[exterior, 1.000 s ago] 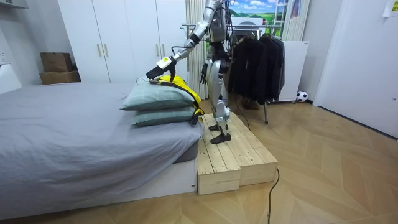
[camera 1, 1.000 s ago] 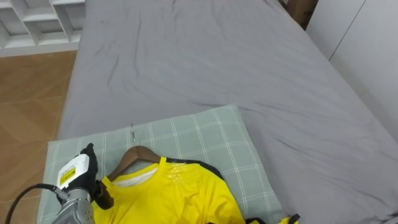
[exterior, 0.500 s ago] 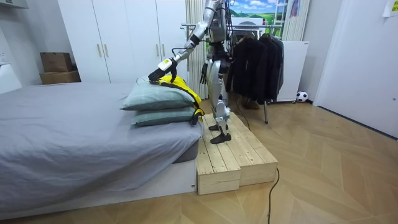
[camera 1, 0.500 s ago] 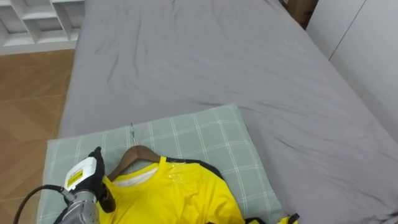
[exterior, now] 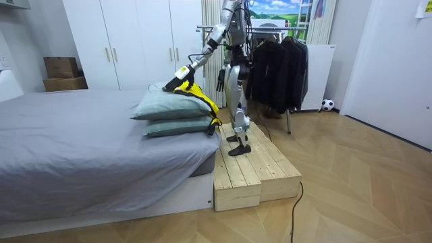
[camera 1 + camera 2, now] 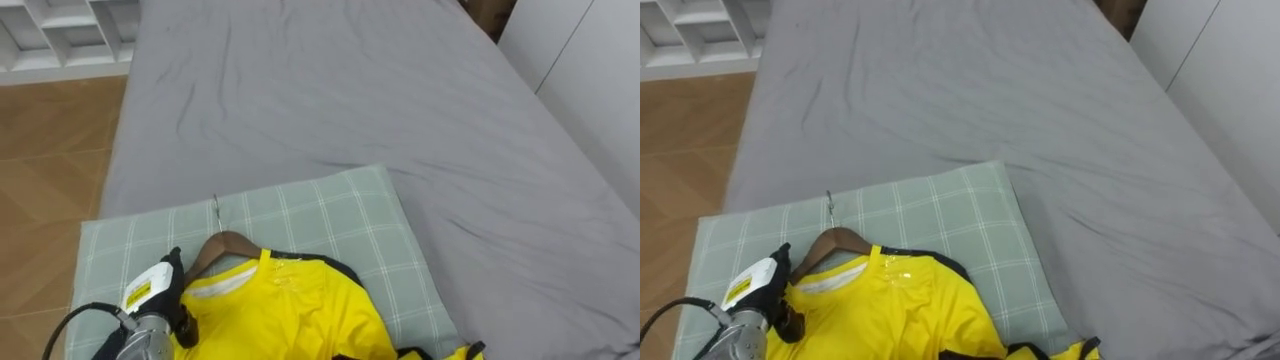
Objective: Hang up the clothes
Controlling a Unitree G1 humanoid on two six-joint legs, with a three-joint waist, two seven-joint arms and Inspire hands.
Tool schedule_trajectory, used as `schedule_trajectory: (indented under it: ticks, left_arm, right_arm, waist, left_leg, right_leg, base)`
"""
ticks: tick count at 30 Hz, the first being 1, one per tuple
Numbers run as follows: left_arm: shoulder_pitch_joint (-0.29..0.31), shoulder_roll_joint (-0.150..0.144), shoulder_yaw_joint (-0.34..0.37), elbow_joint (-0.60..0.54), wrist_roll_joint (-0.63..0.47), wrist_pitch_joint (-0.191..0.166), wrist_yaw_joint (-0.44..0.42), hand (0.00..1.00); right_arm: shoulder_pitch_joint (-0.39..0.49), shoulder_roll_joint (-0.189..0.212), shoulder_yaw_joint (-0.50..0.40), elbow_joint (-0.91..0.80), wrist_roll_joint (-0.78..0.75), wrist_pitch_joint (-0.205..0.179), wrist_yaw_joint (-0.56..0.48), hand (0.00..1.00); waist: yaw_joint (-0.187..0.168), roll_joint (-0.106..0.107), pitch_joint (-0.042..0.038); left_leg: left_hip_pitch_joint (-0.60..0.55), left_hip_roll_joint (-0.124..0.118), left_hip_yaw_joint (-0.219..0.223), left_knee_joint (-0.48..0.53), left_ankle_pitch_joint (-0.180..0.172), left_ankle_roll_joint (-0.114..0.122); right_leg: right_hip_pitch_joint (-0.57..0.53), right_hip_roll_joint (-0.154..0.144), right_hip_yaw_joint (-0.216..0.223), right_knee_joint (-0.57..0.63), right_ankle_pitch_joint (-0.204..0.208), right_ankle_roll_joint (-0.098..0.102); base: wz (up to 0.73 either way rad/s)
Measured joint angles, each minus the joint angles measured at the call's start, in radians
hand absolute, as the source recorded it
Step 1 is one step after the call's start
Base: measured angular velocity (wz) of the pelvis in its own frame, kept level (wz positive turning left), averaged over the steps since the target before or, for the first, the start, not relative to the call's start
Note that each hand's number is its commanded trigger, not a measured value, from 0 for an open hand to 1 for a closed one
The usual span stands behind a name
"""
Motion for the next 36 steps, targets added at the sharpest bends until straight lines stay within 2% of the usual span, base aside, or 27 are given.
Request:
schedule_trajectory:
  ticks: [6,7,9,15,16,17,18,25,36]
  left_arm:
    - [0.0,-0.004,0.0,0.01,0.001,0.003,0.0,0.0]
    - [0.0,-0.004,0.0,0.012,0.001,0.007,0.0,0.0]
    - [-0.001,-0.002,0.0,0.016,0.0,0.011,-0.002,0.0]
    - [-0.013,-0.002,0.001,0.051,-0.004,0.011,-0.001,0.0]
    - [-0.016,-0.002,0.0,0.054,-0.01,0.011,-0.001,0.31]
    - [-0.019,-0.002,0.0,0.055,-0.021,0.012,-0.002,0.71]
    - [-0.02,-0.002,0.0,0.056,-0.021,0.012,-0.002,1.0]
    - [-0.04,0.004,-0.021,0.092,-0.022,0.021,0.035,1.0]
    - [-0.056,0.013,-0.024,0.096,-0.058,0.028,0.055,1.0]
  right_arm:
    - [-0.003,0.0,0.0,0.0,-0.002,0.0,0.0,0.0]
    - [-0.004,0.003,0.0,-0.002,-0.002,0.0,0.0,0.0]
    - [-0.008,0.004,0.002,-0.002,-0.003,0.0,-0.001,0.0]
    - [-0.016,0.008,-0.001,-0.001,-0.003,0.002,-0.001,0.0]
    - [-0.018,0.008,-0.001,0.0,-0.003,0.003,-0.001,0.0]
    - [-0.019,0.008,0.0,-0.001,-0.003,0.003,-0.001,0.0]
    - [-0.02,0.008,0.0,-0.001,-0.003,0.003,-0.001,0.0]
    - [-0.045,0.008,0.008,-0.001,-0.003,0.024,-0.006,0.0]
    - [-0.052,0.012,0.008,0.0,-0.002,0.025,-0.011,0.0]
  waist:
    - [-0.006,-0.005,0.0005]
    - [-0.012,-0.012,0.004]
    - [-0.027,-0.019,0.0024]
    - [-0.037,-0.024,0.003]
    - [-0.037,-0.025,0.003]
    - [-0.037,-0.024,0.003]
    - [-0.038,-0.024,0.003]
    - [-0.04,-0.023,0.0033]
    - [-0.04,-0.021,0.005]
  left_leg:
    - [-0.006,0.0,0.001,-0.003,0.003,0.001]
    - [-0.009,0.0,0.002,-0.004,0.012,0.003]
    - [-0.029,0.0,0.003,-0.004,0.016,0.004]
    - [-0.037,0.002,0.004,-0.001,0.017,0.006]
    - [-0.038,0.002,0.005,-0.001,0.017,0.007]
    - [-0.039,0.002,0.005,-0.001,0.017,0.007]
    - [-0.039,0.002,0.005,-0.001,0.017,0.007]
    - [-0.04,0.001,0.012,0.0,0.018,0.008]
    - [-0.04,0.003,0.012,-0.001,0.019,0.008]
  right_leg:
    - [-0.014,0.0,0.001,0.012,0.0,0.0]
    - [-0.02,0.0,0.002,0.019,0.0,0.0]
    - [-0.043,-0.001,-0.001,0.025,0.0,0.0]
    - [-0.058,-0.001,0.003,0.042,0.0,0.0]
    - [-0.06,-0.001,0.004,0.043,0.0,0.0]
    - [-0.062,-0.001,0.005,0.044,0.0,0.0]
    - [-0.063,-0.001,0.006,0.046,0.0,0.0]
    - [-0.07,-0.001,0.014,0.054,0.0,0.0]
    - [-0.071,-0.002,0.01,0.054,0.0,0.0]
  base:
    - [0.0]
    - [0.0]
    - [0.02]
    - [-0.01]
    - [-0.04]
    - [0.0]
    - [0.0]
    - [-0.02]
    - [0.0]
